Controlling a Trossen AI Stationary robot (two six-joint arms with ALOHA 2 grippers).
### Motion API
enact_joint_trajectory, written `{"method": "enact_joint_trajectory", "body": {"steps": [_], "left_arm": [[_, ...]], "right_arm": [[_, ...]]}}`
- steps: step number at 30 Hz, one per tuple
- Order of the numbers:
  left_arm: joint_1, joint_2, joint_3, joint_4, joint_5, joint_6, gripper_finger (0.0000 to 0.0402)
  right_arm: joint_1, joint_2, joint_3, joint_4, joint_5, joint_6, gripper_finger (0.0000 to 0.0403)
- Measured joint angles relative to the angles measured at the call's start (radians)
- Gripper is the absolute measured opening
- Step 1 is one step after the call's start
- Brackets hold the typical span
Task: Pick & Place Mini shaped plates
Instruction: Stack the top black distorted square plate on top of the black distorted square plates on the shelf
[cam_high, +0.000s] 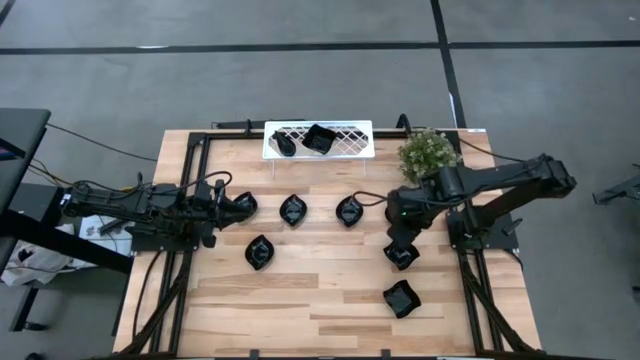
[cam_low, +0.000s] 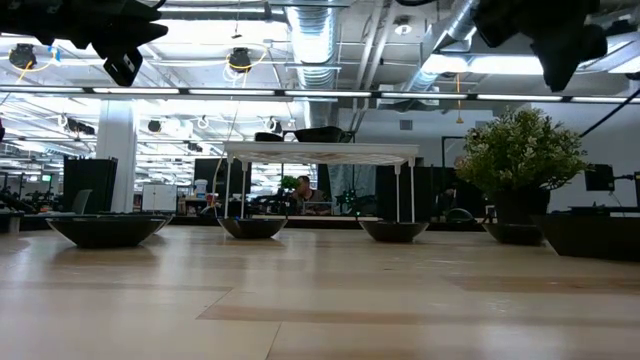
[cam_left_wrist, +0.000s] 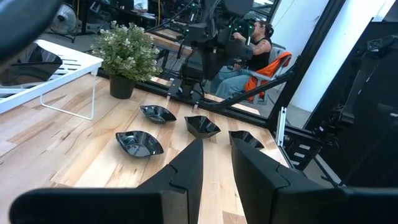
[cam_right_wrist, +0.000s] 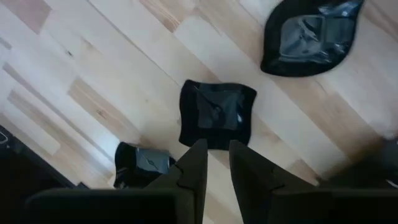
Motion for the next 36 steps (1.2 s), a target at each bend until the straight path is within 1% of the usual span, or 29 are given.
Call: {"method": "enact_joint_trajectory", "body": {"steps": [3,9,13,17,27,30,33,36], "left_arm": [[0.0,0.0,0.0,0.0,0.0,0.0,0.0086],[0.0,0.0,0.0,0.006,0.0,0.0,0.0086],[0.0,0.0,0.0,0.006,0.0,0.0,0.0086],[0.0,0.0,0.0,0.006,0.0,0.0,0.0086],[0.0,0.0,0.0,0.006,0.0,0.0,0.0086],[0.0,0.0,0.0,0.005,0.0,0.0,0.0086],[0.0,0.0,0.0,0.005,0.0,0.0,0.0086],[0.0,0.0,0.0,0.005,0.0,0.0,0.0086]], "right_arm": [[-0.001,-0.008,-0.044,0.046,0.002,0.0,0.0063],[-0.005,0.0,-0.096,0.078,0.048,0.011,0.0063],[-0.01,-0.001,-0.14,0.094,-0.001,0.033,0.0067],[-0.01,-0.001,-0.19,0.121,-0.026,0.063,0.008],[-0.003,-0.001,-0.28,0.138,-0.035,0.073,0.0128],[0.006,-0.001,-0.322,0.165,-0.048,0.075,0.0133],[0.013,-0.001,-0.375,0.224,-0.075,0.083,0.0134],[0.02,-0.001,-0.418,0.281,-0.078,0.089,0.0132]]}}
